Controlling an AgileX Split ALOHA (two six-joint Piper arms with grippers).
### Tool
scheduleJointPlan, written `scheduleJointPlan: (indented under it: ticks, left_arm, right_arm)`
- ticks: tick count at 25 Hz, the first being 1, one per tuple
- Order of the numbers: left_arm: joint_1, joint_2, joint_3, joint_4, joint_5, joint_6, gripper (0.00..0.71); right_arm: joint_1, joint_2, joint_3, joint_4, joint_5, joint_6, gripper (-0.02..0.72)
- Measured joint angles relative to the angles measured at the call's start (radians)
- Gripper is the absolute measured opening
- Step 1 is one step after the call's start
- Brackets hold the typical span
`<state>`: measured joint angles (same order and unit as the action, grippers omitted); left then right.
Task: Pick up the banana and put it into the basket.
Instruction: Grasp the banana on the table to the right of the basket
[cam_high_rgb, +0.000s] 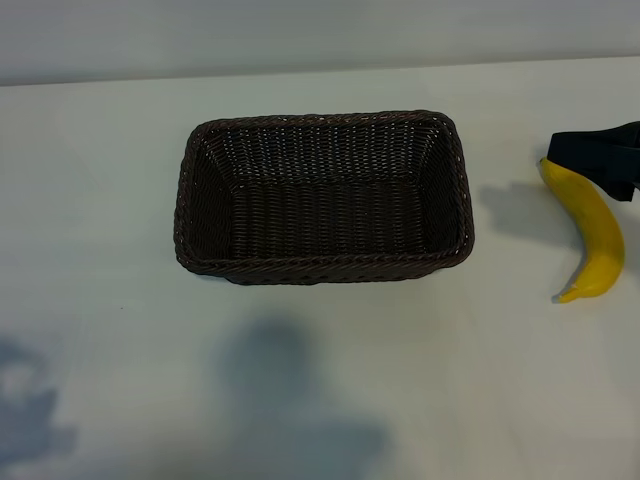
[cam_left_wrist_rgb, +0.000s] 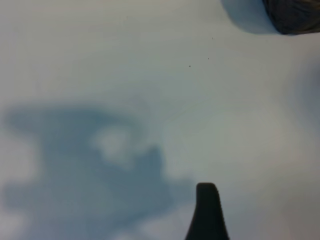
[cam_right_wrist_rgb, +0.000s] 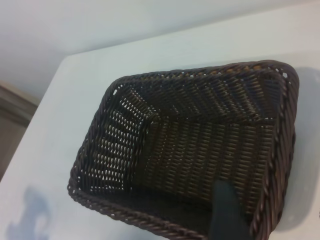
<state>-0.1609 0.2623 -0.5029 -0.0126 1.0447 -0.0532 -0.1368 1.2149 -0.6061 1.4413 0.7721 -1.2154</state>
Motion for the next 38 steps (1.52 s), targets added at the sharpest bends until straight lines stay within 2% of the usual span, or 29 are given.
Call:
scheduleJointPlan:
  ticks: [9, 18, 21, 30, 38]
  left_arm:
    - [0.007, -0.058, 0.000, 0.000, 0.000, 0.000, 0.571]
    - [0.177, -0.140, 0.000, 0.000, 0.000, 0.004, 0.571]
    - [0.209, -0.164, 0.000, 0.000, 0.000, 0.004, 0.571]
    - [0.210, -0.269, 0.001, 0.000, 0.000, 0.008, 0.571]
    - [0.210, -0.270, 0.001, 0.000, 0.001, 0.008, 0.571]
  right_arm:
    - [0.000, 0.000, 0.000, 0.000, 0.000, 0.000, 0.445]
    - [0.000, 0.000, 0.000, 0.000, 0.000, 0.000, 0.445]
    - [0.000, 0.000, 0.000, 0.000, 0.000, 0.000, 0.445]
    - [0.000, 0.000, 0.000, 0.000, 0.000, 0.000, 0.445]
    - [0.000, 0.000, 0.000, 0.000, 0.000, 0.000, 0.445]
